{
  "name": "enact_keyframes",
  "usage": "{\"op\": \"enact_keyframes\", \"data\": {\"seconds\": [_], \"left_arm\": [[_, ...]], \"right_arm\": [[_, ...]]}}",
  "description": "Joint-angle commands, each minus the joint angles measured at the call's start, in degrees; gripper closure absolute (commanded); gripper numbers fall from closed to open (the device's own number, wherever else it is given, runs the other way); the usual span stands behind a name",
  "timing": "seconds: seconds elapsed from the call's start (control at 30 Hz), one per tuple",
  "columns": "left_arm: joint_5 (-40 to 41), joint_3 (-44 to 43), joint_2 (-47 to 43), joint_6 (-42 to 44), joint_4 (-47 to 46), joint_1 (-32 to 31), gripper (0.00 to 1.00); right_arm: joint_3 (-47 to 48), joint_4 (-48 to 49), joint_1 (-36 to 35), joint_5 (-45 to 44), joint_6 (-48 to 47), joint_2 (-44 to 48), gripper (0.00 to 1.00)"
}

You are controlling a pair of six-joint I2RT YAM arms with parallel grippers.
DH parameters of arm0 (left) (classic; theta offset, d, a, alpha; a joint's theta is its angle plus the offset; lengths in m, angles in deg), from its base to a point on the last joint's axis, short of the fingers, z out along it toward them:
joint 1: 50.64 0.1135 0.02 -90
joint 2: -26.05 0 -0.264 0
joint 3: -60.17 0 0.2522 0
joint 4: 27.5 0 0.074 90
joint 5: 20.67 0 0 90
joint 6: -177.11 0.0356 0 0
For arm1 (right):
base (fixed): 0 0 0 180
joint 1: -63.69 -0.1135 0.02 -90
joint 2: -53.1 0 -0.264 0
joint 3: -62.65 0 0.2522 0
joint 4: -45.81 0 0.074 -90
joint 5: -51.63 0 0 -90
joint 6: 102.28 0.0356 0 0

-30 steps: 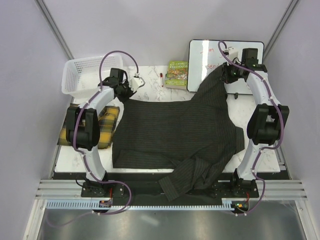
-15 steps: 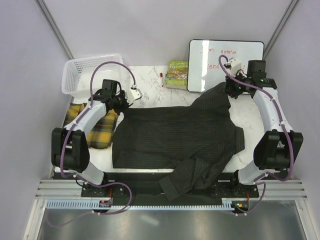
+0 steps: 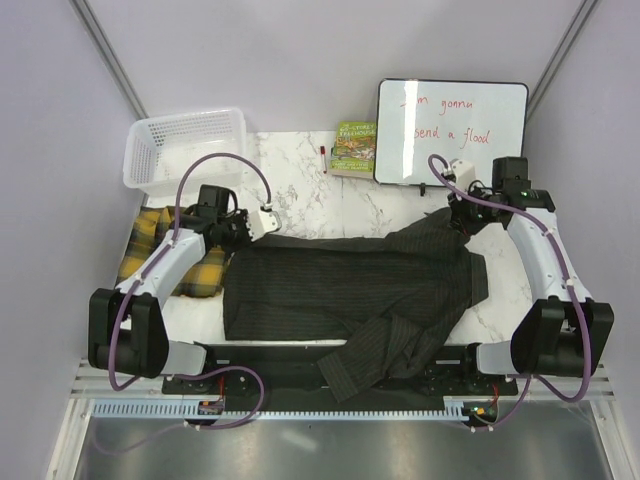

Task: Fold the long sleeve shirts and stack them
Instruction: Fold the shirt

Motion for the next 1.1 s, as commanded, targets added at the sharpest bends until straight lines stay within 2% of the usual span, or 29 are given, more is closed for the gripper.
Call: {"op": "enact_keyframes", "data": {"seconds": [0.0, 0.23, 0.43, 0.47, 0.57, 0.6, 0.73, 0.83, 1.07], "left_arm": [[-1.6, 2.4, -0.7, 4.8, 1.4, 0.0, 0.98], [-1.0, 3.2, 4.4, 5.9, 3.3, -0.6, 0.98], [-2.6, 2.7, 4.1, 11.7, 13.2, -0.5, 0.78], [-5.1, -0.8, 2.8, 10.7, 17.0, -0.4, 0.73], [-8.5, -5.6, 2.6, 6.5, 19.0, -0.4, 0.67], [-9.5, -6.8, 3.5, 5.2, 19.1, -0.5, 0.66], [-9.7, -12.4, 9.0, -1.5, 17.8, -0.7, 0.65], [-8.3, -15.1, 14.2, -6.9, 15.0, -1.0, 0.65], [-3.2, -13.7, 22.7, -13.1, 11.0, -4.4, 0.71]], "right_arm": [[-3.9, -2.2, 0.0, 0.7, -4.5, 2.1, 1.00], [-7.3, -4.6, -2.1, 1.7, -7.8, 0.4, 0.99], [-5.6, -16.7, -4.1, 0.2, -18.5, -1.5, 0.84], [-2.4, -18.5, -2.8, -2.8, -20.2, -1.4, 0.80], [2.5, -18.9, 0.0, -2.8, -20.1, -2.3, 0.50], [3.8, -19.1, 0.6, -2.1, -19.5, -3.9, 0.46], [7.8, -18.1, 0.9, 2.0, -14.1, -9.5, 0.45], [7.9, -12.5, 0.9, 1.8, -5.6, -14.4, 0.48], [3.2, -4.3, 0.0, -7.6, -1.2, -21.1, 0.55]]}}
